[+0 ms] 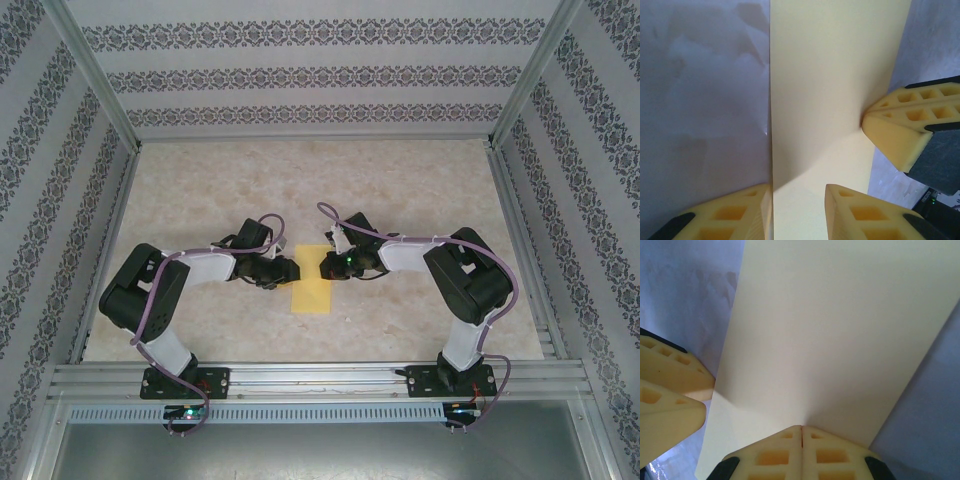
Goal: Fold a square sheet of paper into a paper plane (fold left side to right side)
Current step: Third fold the triangle at the center of the table.
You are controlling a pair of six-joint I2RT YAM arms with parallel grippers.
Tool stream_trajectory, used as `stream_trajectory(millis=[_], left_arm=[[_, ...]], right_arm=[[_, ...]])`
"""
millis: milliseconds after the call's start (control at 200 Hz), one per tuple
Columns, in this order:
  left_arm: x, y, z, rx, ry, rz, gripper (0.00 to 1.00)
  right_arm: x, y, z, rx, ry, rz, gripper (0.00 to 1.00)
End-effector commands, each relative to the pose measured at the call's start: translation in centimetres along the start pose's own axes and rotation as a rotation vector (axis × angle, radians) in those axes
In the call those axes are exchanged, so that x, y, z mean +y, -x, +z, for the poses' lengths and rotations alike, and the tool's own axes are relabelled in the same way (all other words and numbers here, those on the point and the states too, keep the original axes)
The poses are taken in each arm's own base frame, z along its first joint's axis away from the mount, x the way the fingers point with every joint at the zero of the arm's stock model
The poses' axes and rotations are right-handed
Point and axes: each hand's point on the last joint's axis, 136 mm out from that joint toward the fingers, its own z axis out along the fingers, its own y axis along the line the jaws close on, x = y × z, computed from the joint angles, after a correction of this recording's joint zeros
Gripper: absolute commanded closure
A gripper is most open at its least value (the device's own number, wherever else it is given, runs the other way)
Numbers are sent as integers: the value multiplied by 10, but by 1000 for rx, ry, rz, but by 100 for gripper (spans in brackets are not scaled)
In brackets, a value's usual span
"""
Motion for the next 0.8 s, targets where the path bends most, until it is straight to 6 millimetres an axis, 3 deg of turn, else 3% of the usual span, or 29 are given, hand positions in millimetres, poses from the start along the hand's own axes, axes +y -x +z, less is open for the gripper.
stream_trajectory(millis=[0, 390, 680, 794], left_arm=[[-13, 3, 2, -1, -40, 8, 67], [-20, 7, -1, -25, -65, -1, 70], [-19, 3, -2, -20, -60, -7, 87], [-19, 2, -3, -23, -52, -23, 97]], right_arm=[[-15, -12, 6, 55, -35, 34, 99], [-14, -11, 5, 52, -32, 30, 99], [-7, -2, -2, 14, -18, 12, 97], [1, 9, -13, -35, -12, -27, 89]])
